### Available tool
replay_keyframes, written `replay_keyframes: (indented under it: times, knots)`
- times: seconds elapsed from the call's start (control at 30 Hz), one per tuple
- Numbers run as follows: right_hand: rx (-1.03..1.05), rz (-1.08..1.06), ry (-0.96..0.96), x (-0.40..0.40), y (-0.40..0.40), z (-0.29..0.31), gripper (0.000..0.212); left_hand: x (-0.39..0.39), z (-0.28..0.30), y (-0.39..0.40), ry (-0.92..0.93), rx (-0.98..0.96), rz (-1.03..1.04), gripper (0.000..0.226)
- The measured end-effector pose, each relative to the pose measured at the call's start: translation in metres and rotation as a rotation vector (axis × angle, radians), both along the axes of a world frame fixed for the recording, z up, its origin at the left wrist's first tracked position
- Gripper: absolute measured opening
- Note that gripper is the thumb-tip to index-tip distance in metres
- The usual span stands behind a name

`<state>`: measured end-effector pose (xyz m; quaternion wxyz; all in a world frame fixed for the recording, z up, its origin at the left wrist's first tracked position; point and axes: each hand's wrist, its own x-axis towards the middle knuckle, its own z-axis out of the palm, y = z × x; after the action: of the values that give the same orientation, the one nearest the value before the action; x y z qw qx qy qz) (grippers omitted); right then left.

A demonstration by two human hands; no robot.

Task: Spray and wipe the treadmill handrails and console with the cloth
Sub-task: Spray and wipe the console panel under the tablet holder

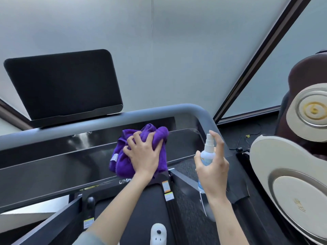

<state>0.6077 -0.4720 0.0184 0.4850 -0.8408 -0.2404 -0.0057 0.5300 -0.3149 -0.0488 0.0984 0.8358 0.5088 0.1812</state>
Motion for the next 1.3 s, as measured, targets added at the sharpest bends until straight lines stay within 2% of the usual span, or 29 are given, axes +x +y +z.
replay_keyframes:
  times: [0.1, 0.23, 0.3, 0.37, 0.5, 0.67, 0.8, 0.93, 1.0, 1.13, 1.3]
  knots:
    - [0.003, -0.038, 0.019, 0.004, -0.007, 0.001, 0.063, 0.047, 0.008, -0.015, 0.061, -0.041, 0.061, 0.042]
    - [0.006, -0.061, 0.013, 0.007, -0.018, 0.000, 0.066, 0.120, 0.010, -0.061, 0.131, -0.137, -0.129, 0.054]
    - [0.013, -0.066, 0.016, 0.007, -0.023, -0.002, 0.067, 0.129, 0.012, -0.079, 0.156, -0.164, -0.140, 0.060]
    - [0.006, -0.069, 0.015, 0.006, -0.024, -0.005, 0.067, 0.111, 0.016, -0.081, 0.121, -0.078, -0.189, 0.058]
    - [-0.020, -0.037, 0.025, 0.002, -0.015, -0.008, 0.066, 0.046, 0.003, -0.060, 0.068, 0.209, -0.445, 0.047]
    - [-0.021, -0.006, 0.013, 0.006, -0.005, -0.005, 0.065, 0.037, 0.001, -0.003, 0.074, 0.081, -0.208, 0.045]
    - [-0.022, -0.050, 0.010, 0.013, -0.010, -0.004, 0.064, 0.084, 0.005, 0.008, 0.084, 0.151, -0.122, 0.048]
    - [-0.024, -0.059, -0.002, 0.014, -0.015, -0.006, 0.065, 0.140, 0.009, -0.014, 0.062, 0.206, -0.220, 0.049]
    - [-0.029, -0.050, -0.002, 0.013, -0.014, -0.006, 0.065, 0.144, 0.010, -0.015, 0.046, 0.214, -0.281, 0.049]
    - [-0.037, -0.017, 0.004, 0.011, -0.005, -0.004, 0.064, 0.100, 0.004, 0.022, 0.021, 0.309, -0.320, 0.049]
    - [-0.027, 0.032, -0.016, 0.005, 0.012, -0.002, 0.063, 0.002, 0.002, 0.077, -0.016, 0.265, -0.093, 0.048]
